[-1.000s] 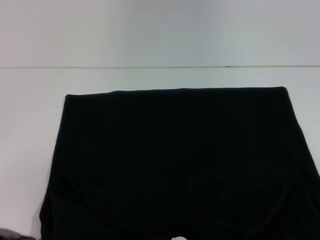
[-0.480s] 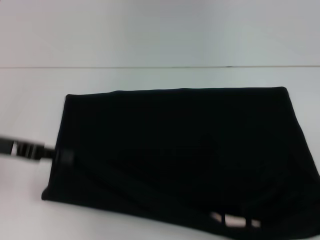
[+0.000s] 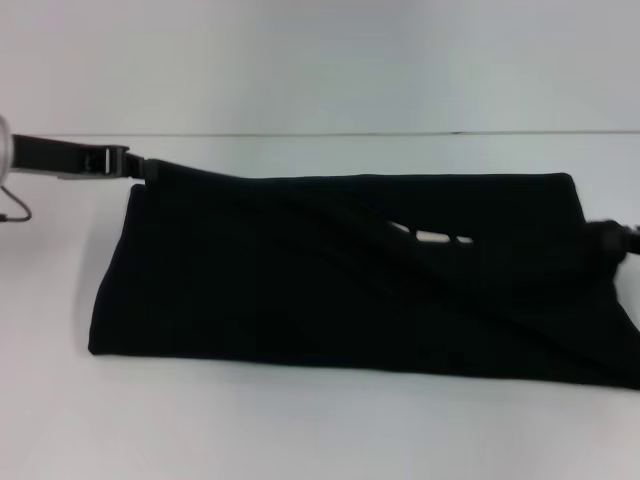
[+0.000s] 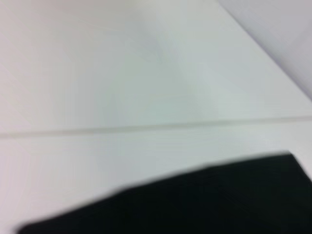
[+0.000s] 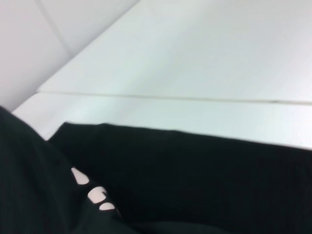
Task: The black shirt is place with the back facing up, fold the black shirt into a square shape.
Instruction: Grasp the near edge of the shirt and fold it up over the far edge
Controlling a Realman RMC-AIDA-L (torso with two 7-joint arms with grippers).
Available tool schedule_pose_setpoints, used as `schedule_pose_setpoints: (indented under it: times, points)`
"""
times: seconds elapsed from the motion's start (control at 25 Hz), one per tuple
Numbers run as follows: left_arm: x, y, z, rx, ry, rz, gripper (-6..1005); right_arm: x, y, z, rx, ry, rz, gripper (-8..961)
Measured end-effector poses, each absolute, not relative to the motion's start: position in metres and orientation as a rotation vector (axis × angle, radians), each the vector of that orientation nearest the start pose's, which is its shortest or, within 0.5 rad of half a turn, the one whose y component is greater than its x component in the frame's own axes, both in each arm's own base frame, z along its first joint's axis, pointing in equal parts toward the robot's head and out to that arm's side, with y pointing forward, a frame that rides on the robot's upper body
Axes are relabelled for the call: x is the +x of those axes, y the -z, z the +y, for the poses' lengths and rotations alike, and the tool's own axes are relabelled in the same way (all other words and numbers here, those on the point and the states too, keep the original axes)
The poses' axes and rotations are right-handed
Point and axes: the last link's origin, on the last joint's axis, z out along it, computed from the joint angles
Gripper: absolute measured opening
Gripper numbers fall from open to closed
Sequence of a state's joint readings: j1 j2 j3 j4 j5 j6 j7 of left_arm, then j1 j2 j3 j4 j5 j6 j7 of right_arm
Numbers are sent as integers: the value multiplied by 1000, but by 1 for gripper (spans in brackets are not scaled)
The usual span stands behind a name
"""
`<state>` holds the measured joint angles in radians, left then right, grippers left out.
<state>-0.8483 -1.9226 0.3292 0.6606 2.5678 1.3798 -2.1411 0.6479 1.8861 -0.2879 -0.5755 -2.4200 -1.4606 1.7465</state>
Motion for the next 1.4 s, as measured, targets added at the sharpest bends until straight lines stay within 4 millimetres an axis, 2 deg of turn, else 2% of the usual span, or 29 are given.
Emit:
schedule_pose_setpoints:
  times: [0.24,0.44,0.88,1.4]
  points:
    - [-269,-64,451,-2130,295,-1292,-1,312,-49,406,-2257,-390,1154,44]
    - [-269,-52,458,-2092,224,-1216,-1,299,-31,431,-2174,-320,1085,44]
    - [-264,-63,473,-2012,212,-1117,0,261,-33,474,-2098,-269,948,44]
    - [-267,-59,478,-1962,184,-1071,0,252,-24,487,-2047,-199,889,43]
